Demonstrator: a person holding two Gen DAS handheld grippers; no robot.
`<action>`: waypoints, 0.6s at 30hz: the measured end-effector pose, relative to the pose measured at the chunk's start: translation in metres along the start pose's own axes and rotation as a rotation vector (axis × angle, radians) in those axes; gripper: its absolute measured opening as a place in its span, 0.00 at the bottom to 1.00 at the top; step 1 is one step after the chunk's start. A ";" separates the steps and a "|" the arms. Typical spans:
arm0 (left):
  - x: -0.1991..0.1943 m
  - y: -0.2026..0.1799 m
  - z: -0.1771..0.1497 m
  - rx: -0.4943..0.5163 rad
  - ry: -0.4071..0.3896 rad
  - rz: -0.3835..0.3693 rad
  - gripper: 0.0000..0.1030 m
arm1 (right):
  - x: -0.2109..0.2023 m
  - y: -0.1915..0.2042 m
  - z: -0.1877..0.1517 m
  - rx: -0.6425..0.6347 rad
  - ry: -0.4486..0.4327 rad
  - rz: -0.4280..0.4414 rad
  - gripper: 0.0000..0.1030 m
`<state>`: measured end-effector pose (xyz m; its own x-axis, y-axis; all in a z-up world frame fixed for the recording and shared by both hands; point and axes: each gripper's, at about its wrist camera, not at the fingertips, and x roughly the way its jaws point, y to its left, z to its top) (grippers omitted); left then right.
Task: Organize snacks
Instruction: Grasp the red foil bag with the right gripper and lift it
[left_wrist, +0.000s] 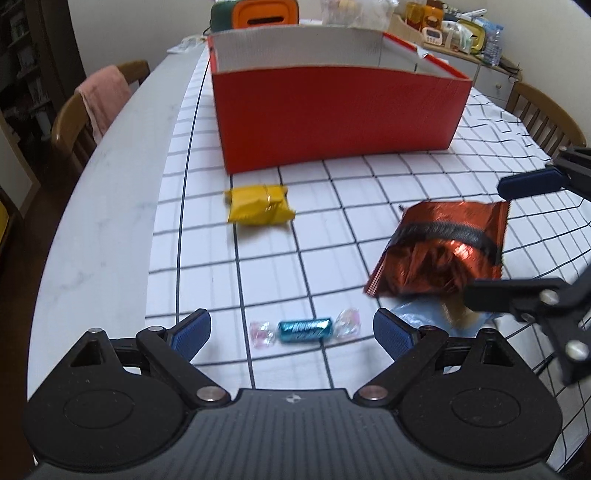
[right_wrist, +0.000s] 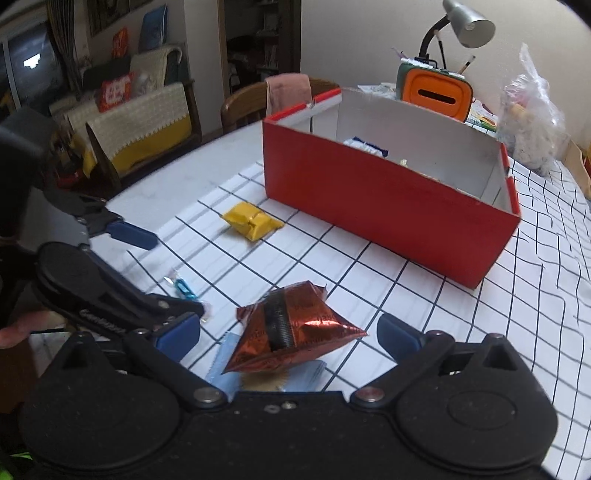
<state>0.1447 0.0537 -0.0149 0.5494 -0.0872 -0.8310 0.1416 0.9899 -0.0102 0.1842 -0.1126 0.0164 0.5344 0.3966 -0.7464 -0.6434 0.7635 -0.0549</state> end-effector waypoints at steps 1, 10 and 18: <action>0.001 0.001 -0.002 -0.002 0.003 -0.001 0.93 | 0.006 0.000 0.002 -0.010 0.011 -0.008 0.98; 0.005 0.004 -0.008 0.002 0.006 -0.011 0.93 | 0.038 -0.002 0.004 -0.012 0.075 -0.019 0.81; 0.009 0.002 -0.002 -0.005 0.005 -0.003 0.93 | 0.034 -0.006 0.000 0.013 0.048 -0.011 0.70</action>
<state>0.1479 0.0552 -0.0235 0.5447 -0.0895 -0.8338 0.1391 0.9902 -0.0154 0.2063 -0.1037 -0.0088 0.5142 0.3635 -0.7769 -0.6306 0.7742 -0.0552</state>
